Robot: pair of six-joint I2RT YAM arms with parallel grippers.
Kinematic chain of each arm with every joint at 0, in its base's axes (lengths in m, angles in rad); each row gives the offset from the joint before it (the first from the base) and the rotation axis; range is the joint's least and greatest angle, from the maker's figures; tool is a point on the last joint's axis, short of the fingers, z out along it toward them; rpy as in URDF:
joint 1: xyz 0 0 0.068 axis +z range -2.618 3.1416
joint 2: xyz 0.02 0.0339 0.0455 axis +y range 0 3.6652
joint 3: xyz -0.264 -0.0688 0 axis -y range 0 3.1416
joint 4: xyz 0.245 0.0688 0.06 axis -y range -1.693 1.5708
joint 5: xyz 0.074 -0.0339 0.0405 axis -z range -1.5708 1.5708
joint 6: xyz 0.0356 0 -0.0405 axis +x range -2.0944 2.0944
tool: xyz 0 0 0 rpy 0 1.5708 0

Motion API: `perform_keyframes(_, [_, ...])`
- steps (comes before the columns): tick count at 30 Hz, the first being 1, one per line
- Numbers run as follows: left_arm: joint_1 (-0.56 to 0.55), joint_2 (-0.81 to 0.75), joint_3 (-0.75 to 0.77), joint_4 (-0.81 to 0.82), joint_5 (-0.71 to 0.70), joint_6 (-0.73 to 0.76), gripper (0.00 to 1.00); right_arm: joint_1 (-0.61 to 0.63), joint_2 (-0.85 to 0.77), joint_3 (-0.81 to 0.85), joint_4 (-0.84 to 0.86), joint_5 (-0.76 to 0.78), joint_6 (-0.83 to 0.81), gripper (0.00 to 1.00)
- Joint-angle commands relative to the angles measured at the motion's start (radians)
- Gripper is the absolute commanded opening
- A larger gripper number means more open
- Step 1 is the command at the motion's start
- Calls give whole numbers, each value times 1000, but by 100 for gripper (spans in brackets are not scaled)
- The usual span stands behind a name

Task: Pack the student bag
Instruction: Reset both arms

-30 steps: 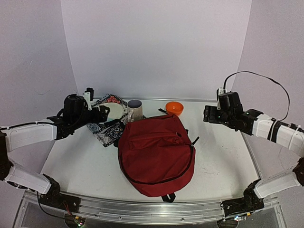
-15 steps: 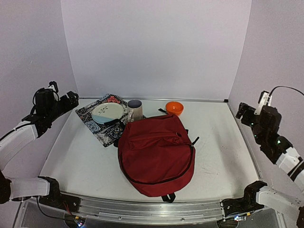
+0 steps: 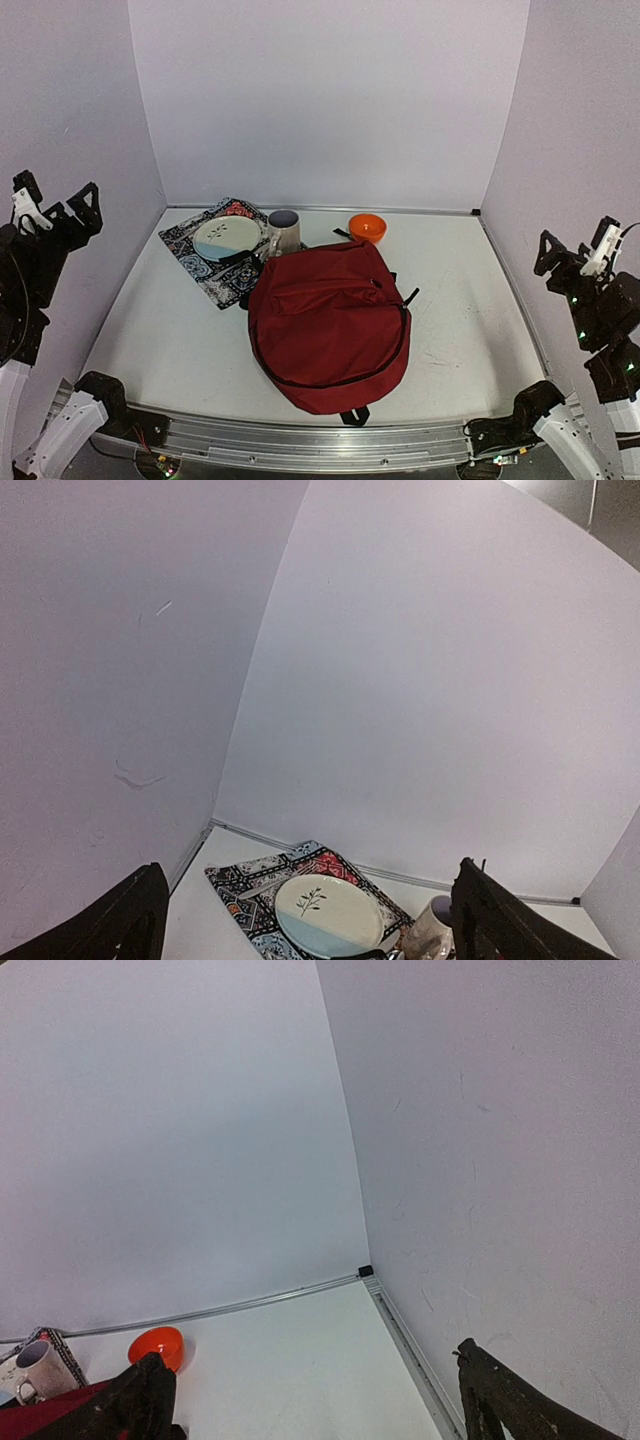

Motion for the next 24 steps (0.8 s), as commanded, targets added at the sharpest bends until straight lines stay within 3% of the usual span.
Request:
perform_keyframes(1, [-9, -34, -79, -45, -29, 34, 99, -1, -58, 53, -65, -28, -15, 98])
perform_keyframes(9, [-27, -46, -125, -37, -10, 30, 99, -1, -141, 39, -98, -31, -11, 98])
perform_keyframes(24, [-31, -45, -125, -35, -11, 25, 99, -1, -128, 42, -102, -36, -10, 98])
